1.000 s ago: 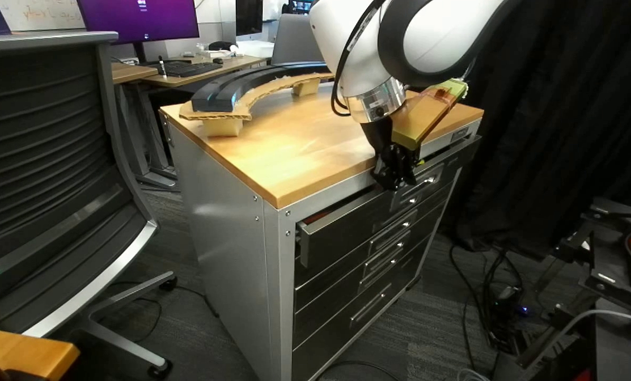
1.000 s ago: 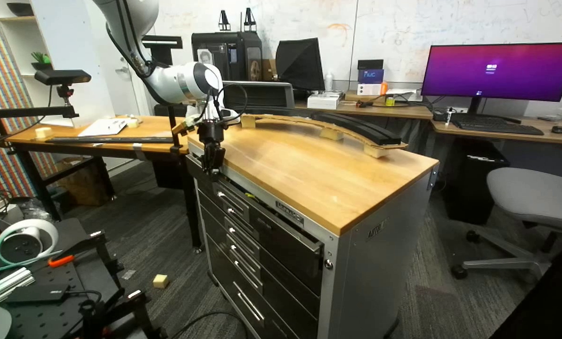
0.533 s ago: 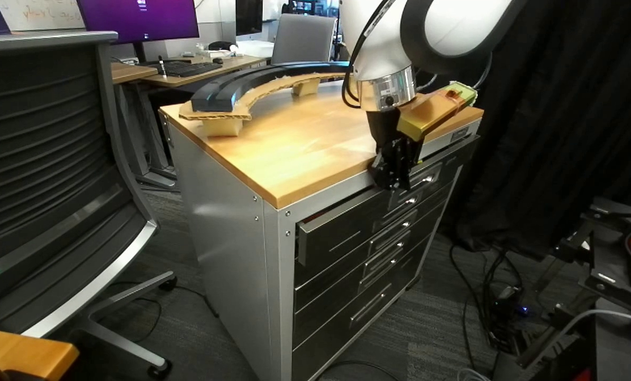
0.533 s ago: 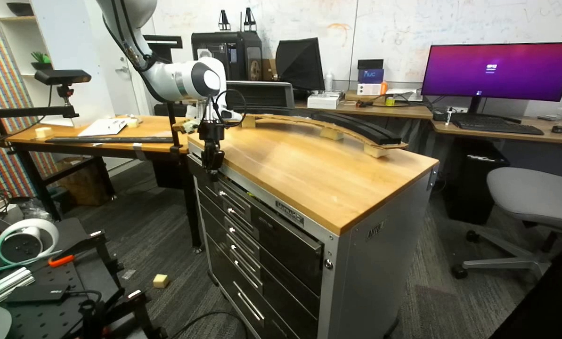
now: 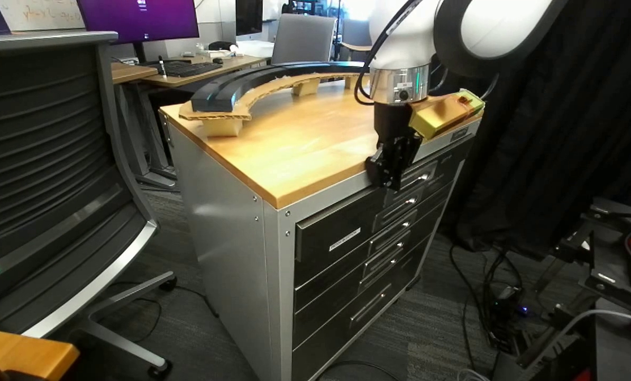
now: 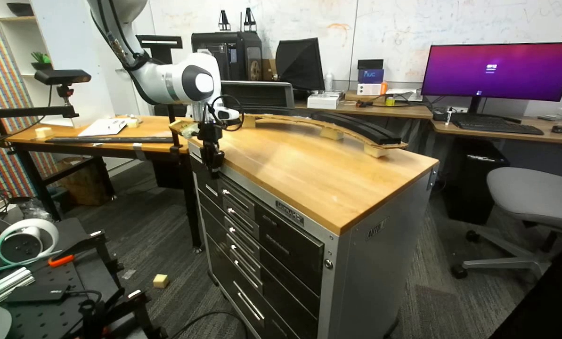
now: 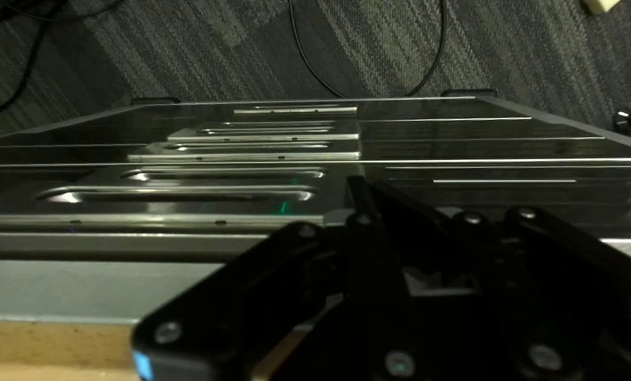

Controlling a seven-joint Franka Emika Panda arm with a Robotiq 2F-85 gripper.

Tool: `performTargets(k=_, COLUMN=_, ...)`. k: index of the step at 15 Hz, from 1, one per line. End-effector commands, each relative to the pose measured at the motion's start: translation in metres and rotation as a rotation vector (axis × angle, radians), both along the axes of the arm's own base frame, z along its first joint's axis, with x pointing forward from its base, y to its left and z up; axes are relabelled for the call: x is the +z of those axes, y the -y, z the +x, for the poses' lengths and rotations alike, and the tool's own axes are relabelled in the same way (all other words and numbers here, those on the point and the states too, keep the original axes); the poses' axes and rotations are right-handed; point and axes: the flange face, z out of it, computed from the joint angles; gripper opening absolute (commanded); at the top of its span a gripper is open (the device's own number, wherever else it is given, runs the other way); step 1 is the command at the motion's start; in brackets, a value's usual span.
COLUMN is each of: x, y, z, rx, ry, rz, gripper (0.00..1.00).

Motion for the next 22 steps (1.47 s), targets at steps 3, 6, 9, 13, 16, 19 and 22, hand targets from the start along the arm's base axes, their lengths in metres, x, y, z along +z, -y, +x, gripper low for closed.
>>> performTargets(k=3, x=0.001, y=0.006, z=0.001, rx=-0.037, ry=0.179, rz=-0.030, gripper=0.01)
performTargets(k=6, x=0.005, y=0.004, z=-0.004, rx=-0.048, ry=0.206, rz=-0.069, gripper=0.02)
performTargets(k=9, x=0.026, y=0.005, z=-0.009, rx=0.004, ry=0.136, rz=0.023, gripper=0.36)
performTargets(k=13, x=0.093, y=0.017, z=-0.010, rx=0.079, ry=0.072, rz=0.133, gripper=0.68)
performTargets(k=16, x=0.160, y=0.015, z=-0.006, rx=0.122, ry=0.028, rz=0.149, gripper=0.90)
performTargets(k=19, x=0.237, y=0.006, z=-0.015, rx=0.200, ry=-0.010, rz=0.172, gripper=1.00)
performTargets(k=22, x=0.240, y=0.003, z=-0.012, rx=0.180, ry=0.009, rz=0.165, gripper=1.00)
